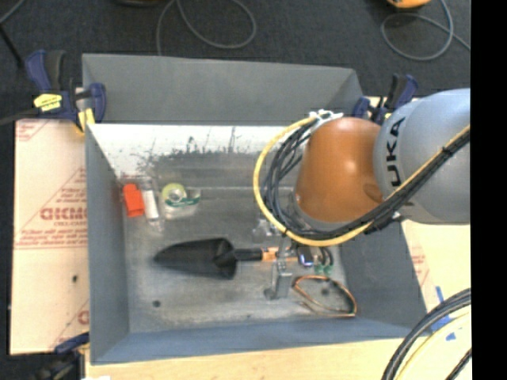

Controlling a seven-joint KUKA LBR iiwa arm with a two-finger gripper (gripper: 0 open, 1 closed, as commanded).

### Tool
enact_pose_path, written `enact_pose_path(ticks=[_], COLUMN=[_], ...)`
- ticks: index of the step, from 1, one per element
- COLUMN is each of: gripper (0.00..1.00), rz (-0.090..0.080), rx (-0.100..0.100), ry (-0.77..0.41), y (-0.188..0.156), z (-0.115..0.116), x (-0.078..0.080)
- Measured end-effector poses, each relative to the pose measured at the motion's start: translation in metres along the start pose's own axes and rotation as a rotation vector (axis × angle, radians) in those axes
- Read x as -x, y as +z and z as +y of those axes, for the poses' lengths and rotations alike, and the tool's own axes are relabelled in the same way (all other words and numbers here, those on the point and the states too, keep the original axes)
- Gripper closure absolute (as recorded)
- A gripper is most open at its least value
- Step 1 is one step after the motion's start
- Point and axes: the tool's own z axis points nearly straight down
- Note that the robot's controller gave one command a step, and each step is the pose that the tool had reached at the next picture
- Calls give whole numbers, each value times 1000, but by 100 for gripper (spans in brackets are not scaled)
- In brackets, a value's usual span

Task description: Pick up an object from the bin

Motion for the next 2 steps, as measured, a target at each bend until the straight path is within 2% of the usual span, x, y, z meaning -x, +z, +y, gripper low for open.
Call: enact_pose_path(ticks=[1, 2], gripper=[0, 0], rz=[-8, -11], rx=[0, -1], ry=[1, 103], y=[-4, 13], z=[0, 19], x=[2, 11])
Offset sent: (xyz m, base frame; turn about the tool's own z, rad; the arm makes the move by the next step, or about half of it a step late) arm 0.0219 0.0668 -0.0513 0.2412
